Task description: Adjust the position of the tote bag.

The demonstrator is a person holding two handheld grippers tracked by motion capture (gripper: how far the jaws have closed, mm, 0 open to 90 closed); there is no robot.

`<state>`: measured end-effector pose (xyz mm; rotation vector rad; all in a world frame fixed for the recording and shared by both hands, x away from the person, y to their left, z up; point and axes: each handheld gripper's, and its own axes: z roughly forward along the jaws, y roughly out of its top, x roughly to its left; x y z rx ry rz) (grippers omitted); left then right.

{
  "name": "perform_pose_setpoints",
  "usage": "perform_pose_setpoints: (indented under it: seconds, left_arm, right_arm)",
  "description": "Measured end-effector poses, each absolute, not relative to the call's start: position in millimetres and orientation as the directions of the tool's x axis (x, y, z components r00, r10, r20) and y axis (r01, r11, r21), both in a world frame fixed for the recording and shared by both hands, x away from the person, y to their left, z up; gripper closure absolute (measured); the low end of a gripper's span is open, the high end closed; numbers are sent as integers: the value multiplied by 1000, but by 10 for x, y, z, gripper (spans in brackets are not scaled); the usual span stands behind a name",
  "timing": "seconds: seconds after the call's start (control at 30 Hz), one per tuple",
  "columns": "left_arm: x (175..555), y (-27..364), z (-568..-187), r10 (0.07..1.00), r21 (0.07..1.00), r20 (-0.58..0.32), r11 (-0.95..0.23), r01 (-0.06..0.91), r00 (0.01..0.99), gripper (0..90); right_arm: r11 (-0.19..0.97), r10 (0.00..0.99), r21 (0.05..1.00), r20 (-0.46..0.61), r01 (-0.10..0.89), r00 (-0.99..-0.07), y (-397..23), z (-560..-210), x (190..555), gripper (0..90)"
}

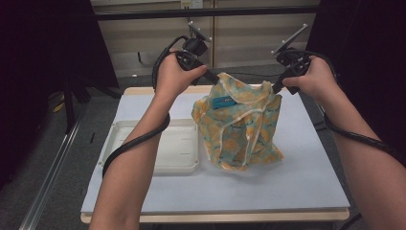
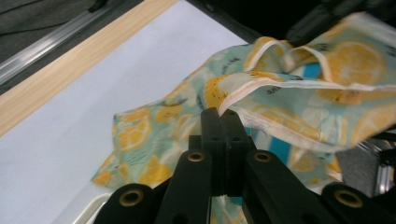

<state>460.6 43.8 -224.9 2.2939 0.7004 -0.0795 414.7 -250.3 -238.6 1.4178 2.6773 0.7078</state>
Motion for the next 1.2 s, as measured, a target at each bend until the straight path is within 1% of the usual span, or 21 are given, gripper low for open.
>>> perform_pose_setpoints:
  seconds: [0.17,0.23,0.27,0.37,0.43,0.6,0.73,0.8,0.9,0.97,1.1,1.13,1.2]
  left_arm:
    - [4665,467,-2321,491,629,-254,-571,528,833,900]
    - [4688,470,-2332,498,627,-241,-575,525,833,900]
    - [4693,464,-2342,511,632,-252,-556,539,822,900]
    - [4719,448,-2365,523,626,-251,-555,549,815,900]
    - [4722,424,-2371,514,617,-250,-568,544,820,900]
    - [4700,364,-2362,508,615,-243,-578,536,826,900]
    - [4693,351,-2354,517,613,-229,-582,535,825,900]
    - [4692,353,-2349,530,611,-216,-582,537,820,900]
    - [4687,354,-2349,534,607,-217,-581,541,817,900]
    - [4679,354,-2343,534,609,-215,-581,540,817,900]
    - [4671,347,-2334,541,609,-226,-571,550,810,900]
    - [4670,345,-2333,543,609,-226,-569,552,809,900]
    - [4679,351,-2329,537,607,-223,-576,547,813,900]
  right_arm:
    - [476,796,396,188,786,-576,-2583,-2433,4129,900]
    - [475,797,391,188,788,-574,-2618,-2456,4120,900]
    - [473,800,386,188,792,-570,-2639,-2463,4116,900]
    - [467,806,381,187,798,-561,-2706,-2508,4100,900]
    - [462,803,384,202,799,-561,-2742,-2519,4084,900]
    - [471,798,401,186,785,-574,-2779,-2458,4047,900]
    - [483,785,417,183,770,-592,-2779,-2335,3988,843]
    - [500,779,424,160,755,-606,-2770,-2282,3954,763]
    - [509,772,443,145,738,-619,-2754,-2201,3905,682]
    - [523,758,452,141,723,-637,-2724,-2160,3871,605]
    - [560,733,438,134,704,-667,-2624,-2153,3834,550]
    - [563,731,439,131,701,-669,-2594,-2160,3838,545]
    - [580,719,431,128,692,-683,-2540,-2193,3864,568]
